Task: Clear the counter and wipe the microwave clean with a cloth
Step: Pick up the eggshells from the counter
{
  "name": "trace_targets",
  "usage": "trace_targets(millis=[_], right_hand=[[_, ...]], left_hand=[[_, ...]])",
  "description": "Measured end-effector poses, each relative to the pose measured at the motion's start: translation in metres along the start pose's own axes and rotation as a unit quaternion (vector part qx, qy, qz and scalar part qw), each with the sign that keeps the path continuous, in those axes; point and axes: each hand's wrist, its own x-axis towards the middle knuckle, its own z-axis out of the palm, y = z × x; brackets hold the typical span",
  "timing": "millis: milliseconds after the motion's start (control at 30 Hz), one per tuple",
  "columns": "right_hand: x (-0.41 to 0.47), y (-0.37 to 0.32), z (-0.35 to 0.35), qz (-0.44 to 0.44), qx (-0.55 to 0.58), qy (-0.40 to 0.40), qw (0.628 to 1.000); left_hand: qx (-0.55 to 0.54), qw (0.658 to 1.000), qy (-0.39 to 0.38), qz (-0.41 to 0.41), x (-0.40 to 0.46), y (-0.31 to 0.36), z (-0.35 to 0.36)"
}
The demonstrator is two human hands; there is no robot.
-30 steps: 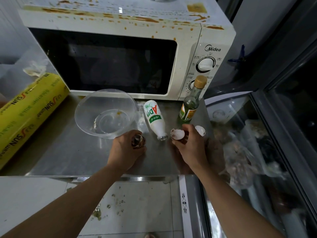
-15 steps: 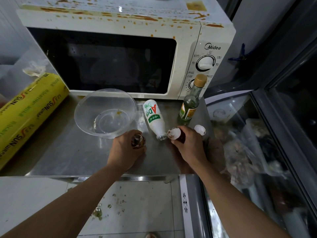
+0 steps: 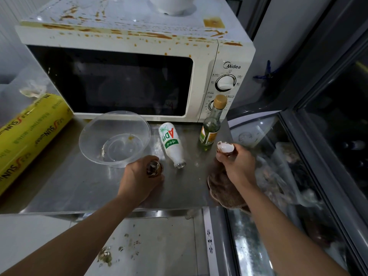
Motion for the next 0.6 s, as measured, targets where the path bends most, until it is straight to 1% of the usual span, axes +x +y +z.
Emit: trace_targets(millis=[100, 200, 467, 600], right_hand=[[0.006, 0.008, 0.001, -0.012, -0.021, -0.006, 1.0], [0.006, 0.016, 0.004, -0.004, -0.027, -0.025, 0.999], [0.011, 0.024, 0.005, 0.014, -0.012, -0.062, 0.998], [0.011, 0.024, 0.004, 0.004, 0.007, -0.062, 0.998]], left_hand=[[0.004, 1.0, 0.001, -0.001, 0.002, 0.001, 0.0], [0.009, 1.0, 0.003, 0.004, 0.004, 0.003, 0.0], [0.014, 1.0, 0.001, 0.008, 0.003, 0.006, 0.0], [0.015, 1.0, -0.003, 0.005, 0.002, 0.005, 0.0]])
